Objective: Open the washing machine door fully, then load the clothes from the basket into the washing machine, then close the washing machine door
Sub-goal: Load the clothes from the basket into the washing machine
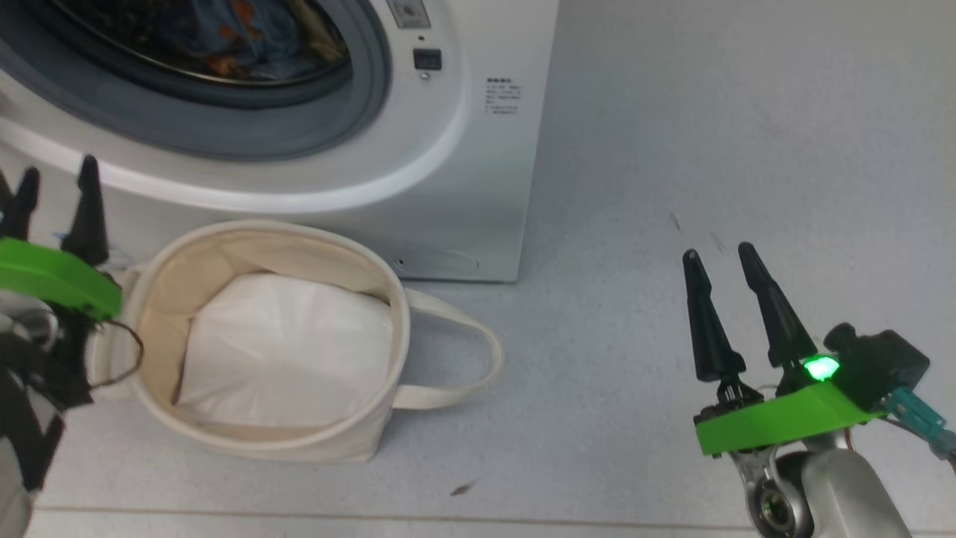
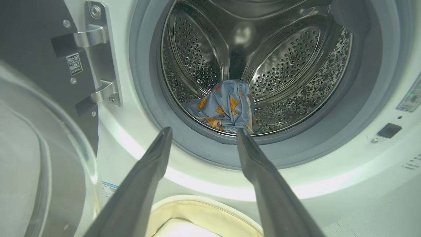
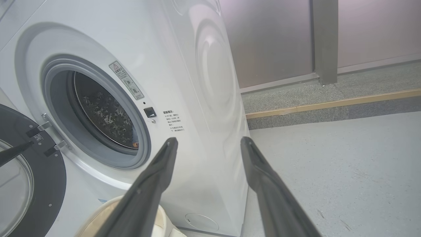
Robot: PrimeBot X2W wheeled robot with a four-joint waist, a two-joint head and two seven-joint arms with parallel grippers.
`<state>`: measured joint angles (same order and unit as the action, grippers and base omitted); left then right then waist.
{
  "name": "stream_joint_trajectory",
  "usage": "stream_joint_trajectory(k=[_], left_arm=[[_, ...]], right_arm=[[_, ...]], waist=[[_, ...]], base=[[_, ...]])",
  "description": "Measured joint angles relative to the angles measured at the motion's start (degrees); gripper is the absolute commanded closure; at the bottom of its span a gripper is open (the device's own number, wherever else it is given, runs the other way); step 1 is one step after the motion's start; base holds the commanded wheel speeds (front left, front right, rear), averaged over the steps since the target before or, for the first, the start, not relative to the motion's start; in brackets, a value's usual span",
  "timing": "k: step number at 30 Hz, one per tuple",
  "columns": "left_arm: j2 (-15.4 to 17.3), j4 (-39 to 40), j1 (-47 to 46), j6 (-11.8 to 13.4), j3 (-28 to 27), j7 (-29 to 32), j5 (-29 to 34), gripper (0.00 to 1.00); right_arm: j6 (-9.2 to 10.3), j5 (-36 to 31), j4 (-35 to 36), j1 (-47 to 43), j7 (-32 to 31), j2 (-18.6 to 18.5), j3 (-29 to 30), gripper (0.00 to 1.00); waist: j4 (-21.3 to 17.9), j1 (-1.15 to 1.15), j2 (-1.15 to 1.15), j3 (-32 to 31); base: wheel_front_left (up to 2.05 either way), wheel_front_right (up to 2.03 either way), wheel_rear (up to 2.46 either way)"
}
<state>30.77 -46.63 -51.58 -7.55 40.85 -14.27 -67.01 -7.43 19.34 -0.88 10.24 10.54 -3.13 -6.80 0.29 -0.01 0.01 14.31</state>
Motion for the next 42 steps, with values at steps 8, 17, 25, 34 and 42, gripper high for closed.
stream_joint_trajectory(k=[8,17,25,34,42], left_arm=[[-3.08,5.02,7.53,0.99,-4.48,0.0,5.5,0.0],[-5.77,15.64,19.37,0.94,-12.65,0.0,13.26,0.0],[-8.99,22.9,30.63,1.99,-19.12,0.0,18.36,0.0],[-10.73,25.81,39.32,3.53,-22.88,0.0,24.9,0.0],[-10.37,26.74,39.84,5.11,-23.86,0.0,29.51,0.0]], right_arm=[[0.0,1.02,-0.2,-2.13,-0.23,-0.02,0.11,0.0],[0.0,2.64,-0.4,-4.1,-0.41,-0.49,0.33,0.0],[0.0,4.45,-0.62,-6.1,-0.67,-1.14,0.35,0.0],[0.0,5.26,-0.54,-7.7,-0.73,-1.41,0.6,0.0],[0.0,5.47,-0.53,-8.39,-0.71,-1.41,0.73,0.0]], waist=[[1.77,0.0,0.0,-4.44],[1.89,0.0,0.0,-8.52],[2.43,0.0,0.0,-12.31],[2.93,0.0,0.0,-14.28],[2.55,0.0,0.0,-14.91]], base=[[0.0,0.0,0.0],[0.0,0.0,0.0],[0.0,0.0,0.0],[0.0,0.0,0.0],[0.0,0.0,0.0]])
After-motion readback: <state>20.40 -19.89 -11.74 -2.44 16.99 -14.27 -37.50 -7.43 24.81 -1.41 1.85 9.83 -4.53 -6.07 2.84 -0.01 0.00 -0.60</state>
